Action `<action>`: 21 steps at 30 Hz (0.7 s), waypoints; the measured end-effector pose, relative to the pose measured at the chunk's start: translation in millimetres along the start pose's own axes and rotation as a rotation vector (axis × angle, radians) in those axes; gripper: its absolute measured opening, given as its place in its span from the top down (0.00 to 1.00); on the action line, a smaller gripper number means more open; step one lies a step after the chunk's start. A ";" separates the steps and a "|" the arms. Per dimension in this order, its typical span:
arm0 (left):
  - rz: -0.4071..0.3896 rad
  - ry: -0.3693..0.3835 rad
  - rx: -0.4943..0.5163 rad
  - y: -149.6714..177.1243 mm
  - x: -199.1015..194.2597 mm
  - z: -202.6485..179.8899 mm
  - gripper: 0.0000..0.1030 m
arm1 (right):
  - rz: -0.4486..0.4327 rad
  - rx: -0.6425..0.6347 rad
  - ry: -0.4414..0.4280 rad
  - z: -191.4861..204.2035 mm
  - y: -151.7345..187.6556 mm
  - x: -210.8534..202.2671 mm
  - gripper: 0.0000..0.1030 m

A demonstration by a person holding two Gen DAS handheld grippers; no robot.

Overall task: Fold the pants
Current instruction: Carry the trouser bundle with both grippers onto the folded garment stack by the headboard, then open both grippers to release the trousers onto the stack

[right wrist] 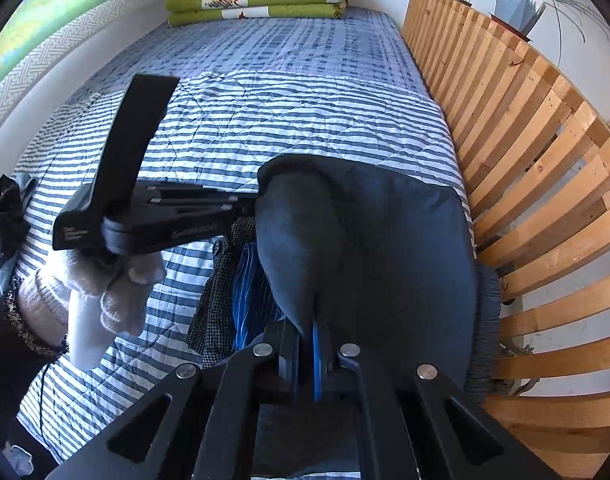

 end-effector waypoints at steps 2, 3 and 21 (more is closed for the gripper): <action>-0.019 -0.010 -0.001 -13.7 -3.1 -2.5 0.98 | 0.000 0.001 -0.012 1.4 3.1 -2.1 0.96; -0.028 -0.007 -0.004 -18.8 -5.3 -3.8 0.98 | 0.000 0.002 -0.019 2.6 4.0 -3.2 0.96; -0.040 -0.139 -0.043 -12.7 -38.2 74.7 0.97 | -0.073 0.126 -0.331 56.5 19.6 20.7 0.73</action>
Point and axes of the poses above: each gripper's, at about its wrist camera, not at the fingertips, and x roughly the way its jaws point, z to its left, y to its underside, the point moved 10 cm from there along x, roughly the way its jaws point, and after that the axes turned 5 degrees about -y, right-handed, at the moved point
